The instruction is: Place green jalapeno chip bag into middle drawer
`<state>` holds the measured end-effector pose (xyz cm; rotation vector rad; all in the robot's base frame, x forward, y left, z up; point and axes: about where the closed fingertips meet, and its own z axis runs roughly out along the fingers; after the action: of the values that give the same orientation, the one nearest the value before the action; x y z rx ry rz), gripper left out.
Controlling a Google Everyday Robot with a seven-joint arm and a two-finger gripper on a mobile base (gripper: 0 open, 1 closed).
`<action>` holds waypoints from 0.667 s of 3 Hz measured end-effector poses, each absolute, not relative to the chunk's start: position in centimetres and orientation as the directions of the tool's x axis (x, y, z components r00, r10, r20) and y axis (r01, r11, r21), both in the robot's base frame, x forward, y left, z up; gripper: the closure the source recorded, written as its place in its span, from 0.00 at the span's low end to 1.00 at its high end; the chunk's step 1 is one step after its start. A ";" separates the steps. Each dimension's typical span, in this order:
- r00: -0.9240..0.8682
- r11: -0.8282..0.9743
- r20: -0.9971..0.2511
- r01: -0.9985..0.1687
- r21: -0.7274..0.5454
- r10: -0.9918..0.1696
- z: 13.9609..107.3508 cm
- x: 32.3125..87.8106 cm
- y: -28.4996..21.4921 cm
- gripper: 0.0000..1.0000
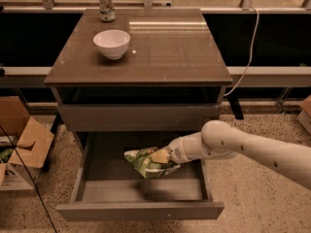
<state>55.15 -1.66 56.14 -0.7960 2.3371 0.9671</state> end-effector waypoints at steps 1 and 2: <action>-0.765 0.594 -0.570 -0.617 0.517 -0.299 52.1 55.2 -2.5 1.00; -0.812 0.612 -0.514 -0.561 0.557 -0.277 48.5 55.0 -3.2 0.83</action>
Offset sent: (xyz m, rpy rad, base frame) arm -0.0022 -0.0280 -0.1199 0.0032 0.2262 -0.1054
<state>55.03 -3.18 48.47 -0.6706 2.4614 1.0378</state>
